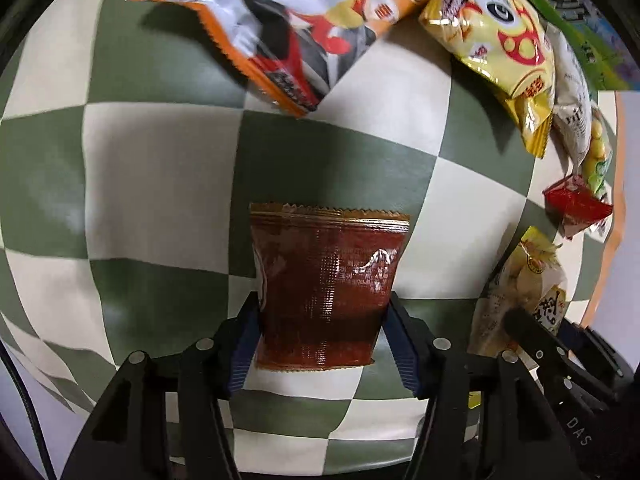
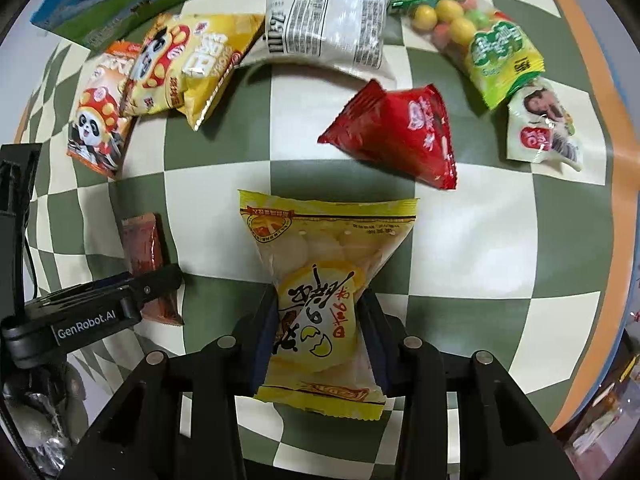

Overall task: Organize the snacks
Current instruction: 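Grasp the red-brown sachet with left tool while right tool grasps yellow cracker bag, then carry sachet and cracker bag into the box and open both tools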

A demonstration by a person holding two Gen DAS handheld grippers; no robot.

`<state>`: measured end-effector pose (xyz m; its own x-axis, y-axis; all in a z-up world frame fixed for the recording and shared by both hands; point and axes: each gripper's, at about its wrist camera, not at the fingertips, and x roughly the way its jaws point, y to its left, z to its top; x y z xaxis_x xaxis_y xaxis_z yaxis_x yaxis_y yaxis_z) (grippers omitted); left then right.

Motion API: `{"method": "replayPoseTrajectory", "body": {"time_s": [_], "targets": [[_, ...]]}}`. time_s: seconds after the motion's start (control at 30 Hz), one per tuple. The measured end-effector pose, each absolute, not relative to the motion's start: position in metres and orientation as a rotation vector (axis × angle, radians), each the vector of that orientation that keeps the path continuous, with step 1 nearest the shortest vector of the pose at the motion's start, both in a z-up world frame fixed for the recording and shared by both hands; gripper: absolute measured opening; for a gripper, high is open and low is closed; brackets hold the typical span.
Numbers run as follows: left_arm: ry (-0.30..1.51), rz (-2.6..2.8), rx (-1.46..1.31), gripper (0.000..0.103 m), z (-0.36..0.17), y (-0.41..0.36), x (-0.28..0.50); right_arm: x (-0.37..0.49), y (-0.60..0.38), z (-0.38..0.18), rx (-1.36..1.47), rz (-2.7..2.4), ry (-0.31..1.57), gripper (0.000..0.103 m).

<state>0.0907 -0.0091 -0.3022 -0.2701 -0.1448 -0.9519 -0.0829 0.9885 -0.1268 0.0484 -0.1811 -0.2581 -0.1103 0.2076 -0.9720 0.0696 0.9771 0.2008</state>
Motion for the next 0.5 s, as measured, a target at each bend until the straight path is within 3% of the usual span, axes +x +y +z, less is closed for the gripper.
{"method": "replayPoseTrajectory", "body": {"time_s": [0.07,0.27,0.5], "targets": [[1.851,-0.067,-0.133,0.057,-0.303,-0.013,0.092,0.056,-0.179,-0.262,0.216,0.112,1.696,0.051],[1.794,-0.047,-0.046,0.052,-0.294,-0.027,0.091,0.062,-0.187,-0.279,0.246,0.105,1.72,0.051],[1.77,-0.041,-0.025,0.052,-0.274,-0.044,0.084,0.055,-0.176,-0.275,0.181,0.109,1.679,0.04]]}}
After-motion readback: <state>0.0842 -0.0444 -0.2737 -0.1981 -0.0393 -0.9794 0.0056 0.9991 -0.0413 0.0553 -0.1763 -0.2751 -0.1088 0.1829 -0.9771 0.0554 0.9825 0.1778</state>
